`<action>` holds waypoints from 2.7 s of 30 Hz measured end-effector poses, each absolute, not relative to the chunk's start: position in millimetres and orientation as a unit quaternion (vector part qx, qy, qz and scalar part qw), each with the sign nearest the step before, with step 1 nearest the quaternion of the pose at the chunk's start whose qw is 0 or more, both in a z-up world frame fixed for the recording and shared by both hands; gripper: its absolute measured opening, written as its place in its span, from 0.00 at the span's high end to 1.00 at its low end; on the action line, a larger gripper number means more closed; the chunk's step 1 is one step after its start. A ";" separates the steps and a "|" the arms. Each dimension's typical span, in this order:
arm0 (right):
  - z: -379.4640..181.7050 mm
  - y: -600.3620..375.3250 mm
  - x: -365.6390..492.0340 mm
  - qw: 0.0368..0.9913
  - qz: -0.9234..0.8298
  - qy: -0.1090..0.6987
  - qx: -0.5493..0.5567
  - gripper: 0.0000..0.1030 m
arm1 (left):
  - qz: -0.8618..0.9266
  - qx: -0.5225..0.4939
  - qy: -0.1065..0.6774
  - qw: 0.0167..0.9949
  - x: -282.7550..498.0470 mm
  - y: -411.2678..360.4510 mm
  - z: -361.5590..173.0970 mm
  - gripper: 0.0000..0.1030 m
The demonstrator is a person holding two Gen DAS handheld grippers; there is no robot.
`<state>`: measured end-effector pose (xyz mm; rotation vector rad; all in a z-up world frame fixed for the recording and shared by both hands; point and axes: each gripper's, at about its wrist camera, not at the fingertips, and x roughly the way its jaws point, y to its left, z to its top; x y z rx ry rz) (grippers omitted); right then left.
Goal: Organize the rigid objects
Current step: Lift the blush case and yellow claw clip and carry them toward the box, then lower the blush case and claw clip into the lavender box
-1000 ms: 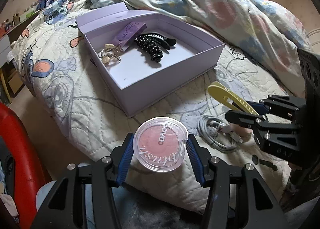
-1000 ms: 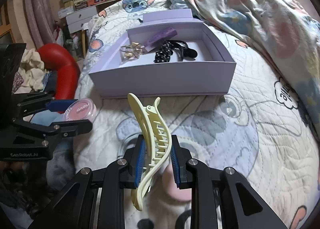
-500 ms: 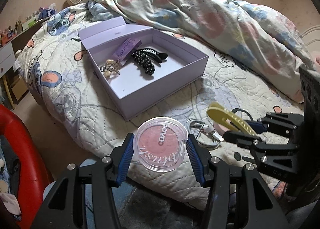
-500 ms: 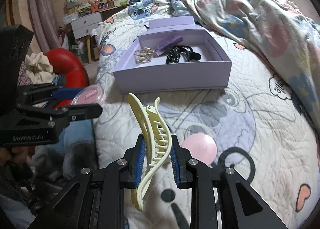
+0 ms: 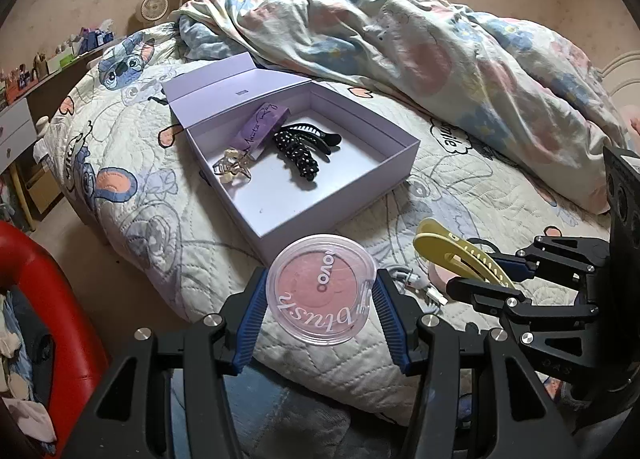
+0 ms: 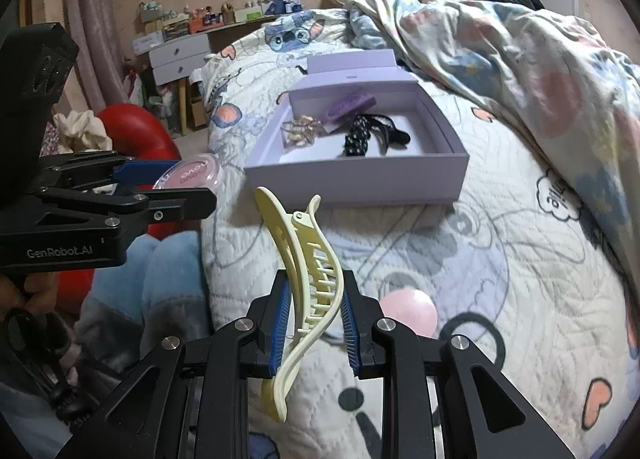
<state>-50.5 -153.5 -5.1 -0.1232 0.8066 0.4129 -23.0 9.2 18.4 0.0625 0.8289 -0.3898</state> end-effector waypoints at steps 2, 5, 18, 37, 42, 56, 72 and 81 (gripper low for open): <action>-3.9 -151.4 -46.0 0.897 0.200 0.389 -0.061 0.77 | -0.187 0.030 0.400 0.897 -18.3 10.6 19.2 0.49; -4.1 -148.9 -37.7 0.896 0.204 0.390 -0.061 0.77 | -0.185 0.028 0.403 0.896 -11.3 12.5 18.5 0.49; 0.5 -139.6 10.1 0.894 0.215 0.387 -0.070 0.77 | -0.180 0.023 0.409 0.894 36.1 18.9 19.7 0.49; 21.7 -133.3 80.5 0.901 0.232 0.352 -0.102 0.77 | -0.163 0.029 0.393 0.904 103.3 23.3 34.8 0.49; 26.5 -132.3 96.6 0.901 0.237 0.346 -0.110 0.77 | -0.159 0.034 0.387 0.908 119.6 23.0 38.5 0.49; 34.5 -136.5 143.9 0.903 0.246 0.334 -0.112 0.77 | -0.140 0.024 0.385 0.912 167.2 26.3 38.9 0.49; 24.7 -144.2 191.5 0.900 0.232 0.354 -0.104 0.77 | -0.138 0.060 0.398 0.905 209.8 6.5 19.4 0.49; 14.2 -148.7 207.4 0.899 0.220 0.366 -0.100 0.77 | -0.143 0.085 0.408 0.898 224.8 -8.5 8.4 0.49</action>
